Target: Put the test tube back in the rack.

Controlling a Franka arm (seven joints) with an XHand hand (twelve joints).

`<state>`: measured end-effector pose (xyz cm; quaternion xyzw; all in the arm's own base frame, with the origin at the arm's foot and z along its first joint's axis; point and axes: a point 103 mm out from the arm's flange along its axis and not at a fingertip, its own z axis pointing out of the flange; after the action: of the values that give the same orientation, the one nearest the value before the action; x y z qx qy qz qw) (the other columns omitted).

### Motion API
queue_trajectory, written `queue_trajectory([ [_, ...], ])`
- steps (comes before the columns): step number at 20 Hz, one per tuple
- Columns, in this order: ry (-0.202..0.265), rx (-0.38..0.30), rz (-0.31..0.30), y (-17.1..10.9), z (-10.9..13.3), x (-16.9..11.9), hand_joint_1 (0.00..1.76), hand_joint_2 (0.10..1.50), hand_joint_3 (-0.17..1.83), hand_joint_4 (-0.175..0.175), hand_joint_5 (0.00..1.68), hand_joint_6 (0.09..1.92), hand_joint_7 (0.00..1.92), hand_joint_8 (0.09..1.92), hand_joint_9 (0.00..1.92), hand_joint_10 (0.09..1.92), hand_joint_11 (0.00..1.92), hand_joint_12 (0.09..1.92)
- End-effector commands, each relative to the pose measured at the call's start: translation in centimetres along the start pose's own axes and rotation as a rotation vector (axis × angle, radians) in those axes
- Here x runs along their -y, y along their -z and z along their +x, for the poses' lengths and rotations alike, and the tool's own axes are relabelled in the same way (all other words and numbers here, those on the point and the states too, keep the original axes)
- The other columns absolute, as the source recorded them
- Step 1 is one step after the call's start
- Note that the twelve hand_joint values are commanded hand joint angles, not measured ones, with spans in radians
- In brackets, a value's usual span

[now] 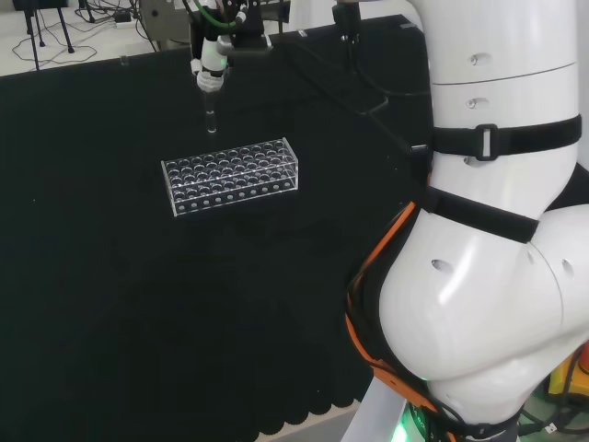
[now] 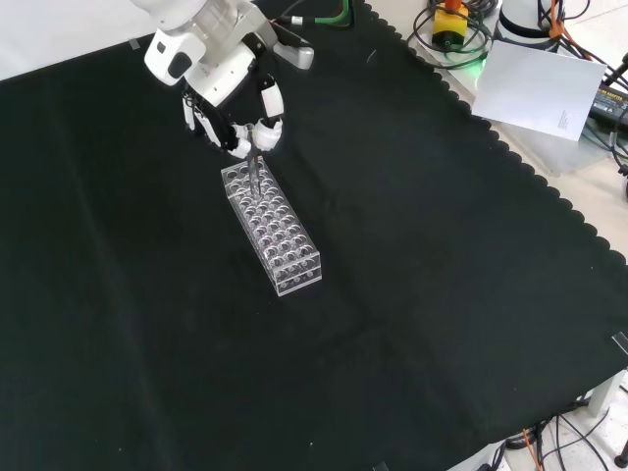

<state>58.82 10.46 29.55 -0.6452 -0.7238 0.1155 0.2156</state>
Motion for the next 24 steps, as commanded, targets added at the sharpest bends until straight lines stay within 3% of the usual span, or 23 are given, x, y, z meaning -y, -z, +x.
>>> queue_trajectory([
  [1,0.014,-0.018,0.013,-0.4,0.7,-1.1,1.45,0.48,0.85,-0.175,1.38,0.52,1.44,0.70,1.50,0.17,0.91,1.18],
  [8,0.027,-0.012,0.033,-1.3,1.1,-2.2,1.45,0.48,0.85,-0.175,1.38,0.52,1.44,0.70,1.50,0.17,0.91,1.18],
  [24,0.006,-0.011,0.081,-3.3,-0.1,-3.5,1.45,0.48,0.85,-0.175,1.38,0.52,1.44,0.70,1.50,0.17,0.91,1.18],
])
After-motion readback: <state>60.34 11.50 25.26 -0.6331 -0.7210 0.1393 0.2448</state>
